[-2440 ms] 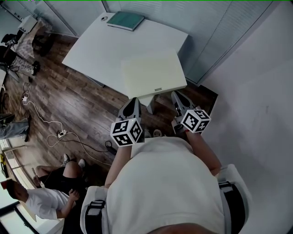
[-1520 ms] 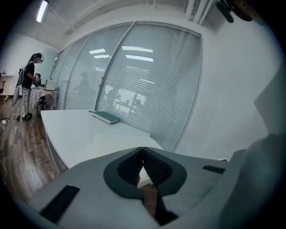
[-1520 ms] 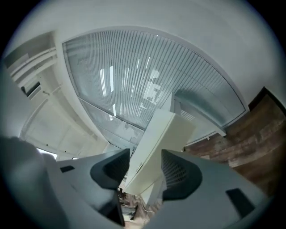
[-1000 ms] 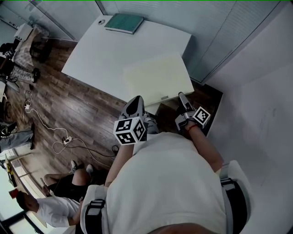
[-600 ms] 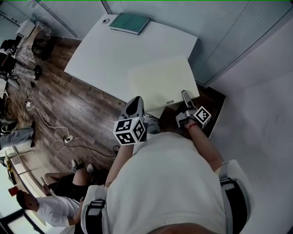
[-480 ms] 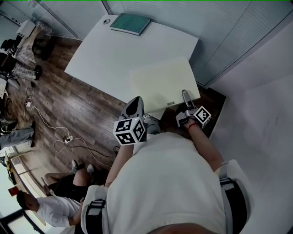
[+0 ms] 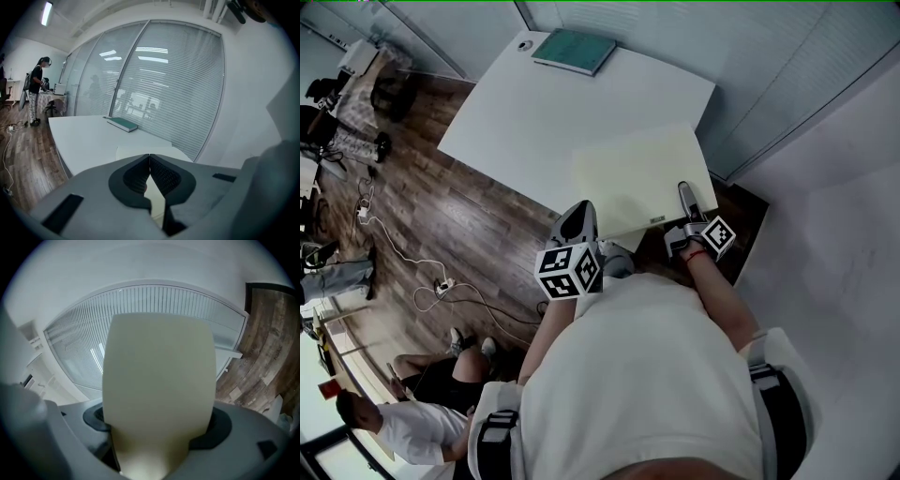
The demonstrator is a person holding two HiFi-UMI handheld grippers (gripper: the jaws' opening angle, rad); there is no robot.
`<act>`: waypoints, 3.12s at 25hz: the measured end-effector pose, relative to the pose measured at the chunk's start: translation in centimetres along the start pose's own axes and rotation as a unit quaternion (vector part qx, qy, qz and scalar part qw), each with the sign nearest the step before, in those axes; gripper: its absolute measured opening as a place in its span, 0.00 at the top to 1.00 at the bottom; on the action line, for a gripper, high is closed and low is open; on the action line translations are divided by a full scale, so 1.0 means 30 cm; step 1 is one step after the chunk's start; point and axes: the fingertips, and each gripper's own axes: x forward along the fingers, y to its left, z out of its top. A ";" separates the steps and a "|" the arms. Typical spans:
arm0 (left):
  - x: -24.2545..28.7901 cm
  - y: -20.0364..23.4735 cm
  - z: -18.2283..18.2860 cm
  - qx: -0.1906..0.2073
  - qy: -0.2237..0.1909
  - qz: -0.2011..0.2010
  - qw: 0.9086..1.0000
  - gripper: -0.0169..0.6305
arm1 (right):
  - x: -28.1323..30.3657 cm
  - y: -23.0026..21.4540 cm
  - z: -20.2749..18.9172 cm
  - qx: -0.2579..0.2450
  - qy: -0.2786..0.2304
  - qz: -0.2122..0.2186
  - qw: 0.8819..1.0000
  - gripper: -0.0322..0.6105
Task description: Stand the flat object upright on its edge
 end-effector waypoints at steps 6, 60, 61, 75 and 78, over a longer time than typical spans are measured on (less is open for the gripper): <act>-0.006 0.007 0.019 -0.003 -0.001 0.004 1.000 0.94 | 0.008 0.025 0.002 -0.032 0.007 0.001 0.999 0.28; -0.219 0.042 -0.052 -0.022 -0.032 0.024 0.999 0.94 | 0.226 0.550 0.027 -0.350 0.053 -0.010 0.935 0.53; -0.220 0.044 -0.051 -0.022 -0.032 0.024 0.999 0.94 | 0.238 0.569 0.021 -0.362 0.053 -0.009 0.931 0.53; -0.200 0.047 -0.041 -0.027 -0.030 0.022 0.999 0.94 | 0.391 0.763 -0.124 -0.562 0.068 -0.006 0.824 0.53; -0.192 0.047 -0.037 -0.029 -0.030 0.023 0.999 0.94 | 0.416 0.786 -0.159 -0.598 0.071 -0.004 0.799 0.53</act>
